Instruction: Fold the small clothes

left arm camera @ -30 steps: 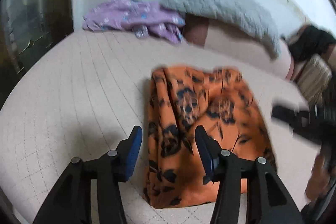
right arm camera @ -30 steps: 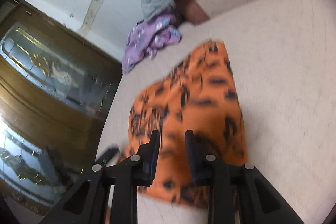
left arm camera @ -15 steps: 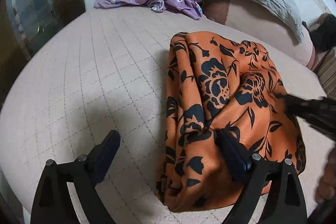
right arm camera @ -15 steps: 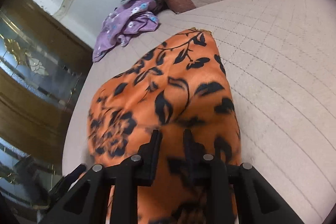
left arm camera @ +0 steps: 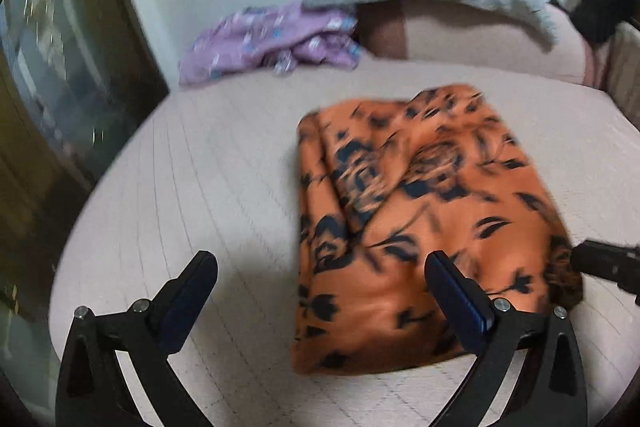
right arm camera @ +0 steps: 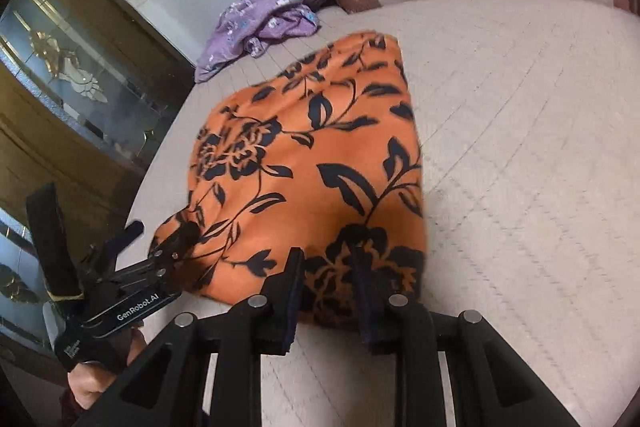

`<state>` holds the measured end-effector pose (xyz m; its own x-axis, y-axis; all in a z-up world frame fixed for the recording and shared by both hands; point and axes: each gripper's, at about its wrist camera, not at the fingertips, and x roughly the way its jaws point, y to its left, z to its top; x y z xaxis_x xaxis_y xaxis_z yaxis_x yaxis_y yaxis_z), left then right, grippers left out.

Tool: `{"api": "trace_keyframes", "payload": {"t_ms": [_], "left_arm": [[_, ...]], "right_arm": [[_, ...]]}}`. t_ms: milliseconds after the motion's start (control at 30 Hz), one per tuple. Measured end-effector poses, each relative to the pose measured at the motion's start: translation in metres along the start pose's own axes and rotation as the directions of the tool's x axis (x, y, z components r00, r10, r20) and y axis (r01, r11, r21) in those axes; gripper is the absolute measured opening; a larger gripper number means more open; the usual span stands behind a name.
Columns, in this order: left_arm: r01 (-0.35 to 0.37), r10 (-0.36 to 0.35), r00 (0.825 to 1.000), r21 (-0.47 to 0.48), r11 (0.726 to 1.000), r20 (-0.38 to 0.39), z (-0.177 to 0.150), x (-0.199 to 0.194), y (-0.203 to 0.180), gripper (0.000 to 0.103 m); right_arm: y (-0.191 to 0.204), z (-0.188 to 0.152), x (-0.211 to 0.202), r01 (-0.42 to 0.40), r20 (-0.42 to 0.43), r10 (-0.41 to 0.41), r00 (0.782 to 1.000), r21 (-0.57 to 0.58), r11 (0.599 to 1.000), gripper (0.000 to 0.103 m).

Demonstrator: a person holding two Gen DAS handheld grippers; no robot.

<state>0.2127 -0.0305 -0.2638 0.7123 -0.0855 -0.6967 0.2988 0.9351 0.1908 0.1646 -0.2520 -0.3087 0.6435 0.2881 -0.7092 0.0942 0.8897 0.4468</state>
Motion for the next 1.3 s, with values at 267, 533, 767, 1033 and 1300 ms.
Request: {"api": "trace_keyframes", "payload": {"t_ms": [267, 533, 767, 1033, 1300], "left_arm": [[0.007, -0.006, 0.992, -0.009, 1.0, 0.123, 0.008, -0.032, -0.008, 0.103], [-0.001, 0.008, 0.993, -0.061, 0.998, 0.119, 0.014, -0.026, -0.01, 0.103], [-0.009, 0.014, 0.995, -0.05, 0.999, 0.098, 0.016, -0.017, -0.018, 0.103], [-0.034, 0.036, 0.997, -0.031, 0.999, 0.066, 0.01, -0.003, -0.018, 0.103], [-0.066, 0.066, 0.998, 0.007, 0.998, -0.018, 0.0, 0.025, -0.018, 0.103]], "right_arm": [[-0.017, -0.023, -0.058, 0.042, 0.187, -0.028, 0.982, -0.07, 0.997, 0.077], [-0.045, -0.024, -0.056, 0.003, 0.215, 0.001, 0.977, -0.017, 1.0, 0.077], [-0.041, -0.02, -0.054, -0.032, 0.242, 0.042, 0.969, -0.042, 0.999, 0.072], [-0.023, -0.021, -0.036, -0.065, 0.204, 0.088, 0.975, -0.115, 0.991, 0.039], [-0.025, -0.017, -0.004, -0.093, 0.129, 0.1, 0.987, -0.059, 0.994, 0.039]]}}
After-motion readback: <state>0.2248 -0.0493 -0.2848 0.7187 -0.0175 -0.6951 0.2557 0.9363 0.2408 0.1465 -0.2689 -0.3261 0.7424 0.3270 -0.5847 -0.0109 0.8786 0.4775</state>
